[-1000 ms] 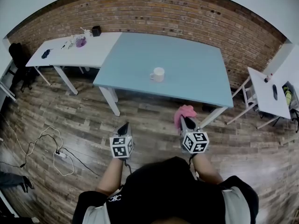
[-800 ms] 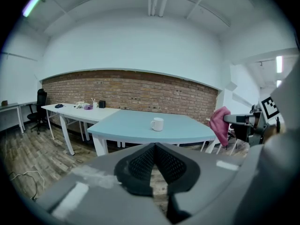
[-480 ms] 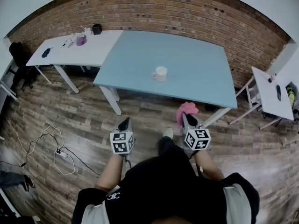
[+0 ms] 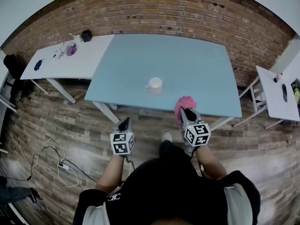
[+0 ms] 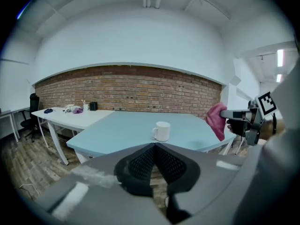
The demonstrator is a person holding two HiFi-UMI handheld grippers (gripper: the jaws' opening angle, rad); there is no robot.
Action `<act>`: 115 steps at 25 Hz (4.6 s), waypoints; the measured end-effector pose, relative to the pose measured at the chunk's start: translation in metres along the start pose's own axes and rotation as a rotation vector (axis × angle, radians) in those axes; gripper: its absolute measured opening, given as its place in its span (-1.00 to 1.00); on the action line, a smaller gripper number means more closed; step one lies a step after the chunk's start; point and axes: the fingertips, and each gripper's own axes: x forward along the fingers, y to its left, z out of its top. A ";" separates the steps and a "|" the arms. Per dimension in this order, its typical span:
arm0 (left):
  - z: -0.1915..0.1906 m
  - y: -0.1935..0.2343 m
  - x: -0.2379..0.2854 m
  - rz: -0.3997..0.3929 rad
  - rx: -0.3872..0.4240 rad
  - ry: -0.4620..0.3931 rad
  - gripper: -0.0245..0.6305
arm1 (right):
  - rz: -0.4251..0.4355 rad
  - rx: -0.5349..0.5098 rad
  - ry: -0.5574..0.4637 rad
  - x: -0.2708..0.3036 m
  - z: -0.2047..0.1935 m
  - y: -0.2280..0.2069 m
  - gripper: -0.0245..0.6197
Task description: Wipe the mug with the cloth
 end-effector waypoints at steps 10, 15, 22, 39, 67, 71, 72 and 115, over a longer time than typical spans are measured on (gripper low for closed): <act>0.046 0.003 0.101 -0.006 0.036 0.061 -0.91 | 0.115 0.011 0.102 0.094 0.007 -0.055 -0.80; 0.059 -0.009 0.139 -0.046 0.083 0.104 -0.91 | 0.297 0.003 0.231 0.125 0.000 -0.060 -0.80; 0.057 -0.010 0.174 -0.070 0.038 0.096 -0.90 | 0.442 0.059 0.354 0.168 -0.018 -0.065 -0.80; 0.005 -0.025 0.220 -0.253 0.240 0.190 -0.45 | 0.427 0.071 0.502 0.206 -0.034 -0.062 -0.80; 0.016 -0.033 0.241 -0.174 0.509 0.216 -0.75 | 1.166 0.263 1.189 0.292 -0.056 0.009 -0.80; 0.017 -0.033 0.243 -0.162 0.519 0.232 -0.75 | 1.279 0.155 1.259 0.294 -0.058 0.031 -0.80; 0.018 -0.033 0.243 -0.161 0.519 0.234 -0.75 | 1.305 0.136 1.272 0.294 -0.059 0.037 -0.80; 0.014 -0.014 0.245 0.051 0.397 0.304 -0.78 | 1.117 0.045 0.968 0.195 -0.067 -0.022 -0.80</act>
